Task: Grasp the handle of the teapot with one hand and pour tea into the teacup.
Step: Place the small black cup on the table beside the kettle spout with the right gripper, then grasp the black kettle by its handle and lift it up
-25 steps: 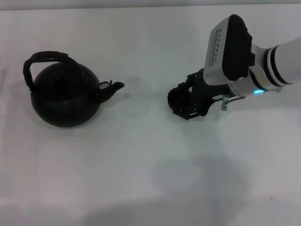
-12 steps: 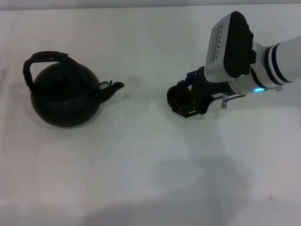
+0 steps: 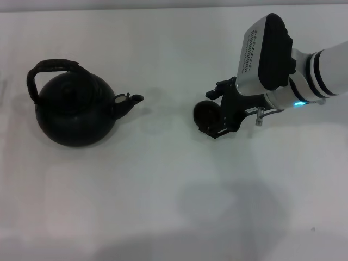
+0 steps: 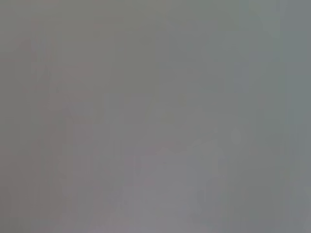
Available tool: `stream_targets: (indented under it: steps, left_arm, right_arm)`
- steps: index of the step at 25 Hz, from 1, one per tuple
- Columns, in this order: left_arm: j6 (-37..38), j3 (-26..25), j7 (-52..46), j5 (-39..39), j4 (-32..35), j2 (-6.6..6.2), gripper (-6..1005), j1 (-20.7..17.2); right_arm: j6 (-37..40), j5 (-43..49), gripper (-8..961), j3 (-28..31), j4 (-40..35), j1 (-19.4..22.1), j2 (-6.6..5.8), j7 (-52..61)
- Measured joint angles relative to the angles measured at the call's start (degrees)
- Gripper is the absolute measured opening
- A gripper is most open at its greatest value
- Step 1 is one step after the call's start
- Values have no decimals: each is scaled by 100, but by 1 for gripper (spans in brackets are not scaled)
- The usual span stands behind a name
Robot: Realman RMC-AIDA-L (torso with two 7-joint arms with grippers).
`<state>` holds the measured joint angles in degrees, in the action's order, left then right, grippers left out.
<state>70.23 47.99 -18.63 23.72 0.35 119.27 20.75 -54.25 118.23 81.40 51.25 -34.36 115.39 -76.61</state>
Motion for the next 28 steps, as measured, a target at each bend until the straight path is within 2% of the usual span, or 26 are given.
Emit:
stream_targets:
  steps: [9,13,23,28]
  left_arm:
    - [8,0,0,0,0,0,830,-15]
    - [9,0,0,1,0,0,830,-34]
    - [100,0,0,1,0,0,829,-115]
    - [302,1,0,2,-28,2,830,-191]
  right_arm:
    - [-36,-7,876,13,74,0,0,-29]
    - [-111,-24,877,119,315,72,-17,-29]
    - [-540,-182,865,1244,1399,722,-42,-309]
    - [-636,-1569,847,2037,1393,1155,-55,-1447]
